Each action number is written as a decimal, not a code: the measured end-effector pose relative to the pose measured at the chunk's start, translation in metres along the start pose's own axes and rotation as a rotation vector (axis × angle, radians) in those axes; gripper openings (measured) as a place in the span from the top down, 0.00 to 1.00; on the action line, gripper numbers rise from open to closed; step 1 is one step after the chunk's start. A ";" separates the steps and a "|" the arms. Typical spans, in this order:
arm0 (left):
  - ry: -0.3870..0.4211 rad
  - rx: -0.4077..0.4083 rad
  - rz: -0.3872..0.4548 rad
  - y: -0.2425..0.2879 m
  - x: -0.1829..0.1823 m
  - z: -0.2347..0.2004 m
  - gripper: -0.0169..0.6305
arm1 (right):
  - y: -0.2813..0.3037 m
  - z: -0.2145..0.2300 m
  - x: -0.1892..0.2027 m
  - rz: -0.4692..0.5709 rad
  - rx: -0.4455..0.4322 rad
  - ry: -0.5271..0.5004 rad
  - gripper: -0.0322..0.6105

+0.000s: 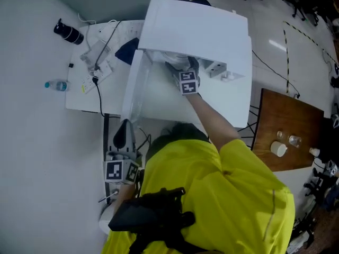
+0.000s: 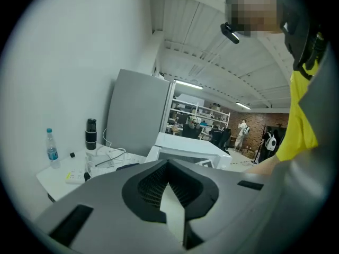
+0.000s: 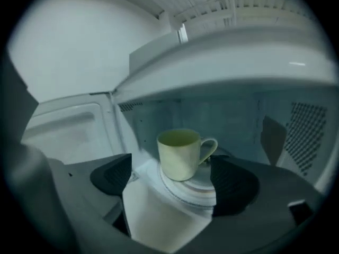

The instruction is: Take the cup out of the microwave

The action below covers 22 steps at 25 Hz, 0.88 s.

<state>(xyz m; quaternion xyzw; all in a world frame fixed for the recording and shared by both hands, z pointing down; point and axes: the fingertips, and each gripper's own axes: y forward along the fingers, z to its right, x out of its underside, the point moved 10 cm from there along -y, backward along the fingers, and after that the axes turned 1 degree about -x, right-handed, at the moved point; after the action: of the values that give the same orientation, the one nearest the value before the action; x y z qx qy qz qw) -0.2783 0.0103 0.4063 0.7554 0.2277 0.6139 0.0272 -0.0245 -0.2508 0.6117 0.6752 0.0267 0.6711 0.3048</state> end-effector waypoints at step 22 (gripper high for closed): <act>-0.049 -0.190 -0.060 -0.017 0.027 -0.017 0.97 | 0.077 -0.004 -0.005 0.001 0.068 -0.061 0.28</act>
<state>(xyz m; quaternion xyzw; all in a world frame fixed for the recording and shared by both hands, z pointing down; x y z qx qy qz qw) -0.2959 0.0313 0.4301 0.7569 0.1903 0.6131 0.1226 -0.0570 -0.3143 0.6417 0.7054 0.0402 0.6491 0.2821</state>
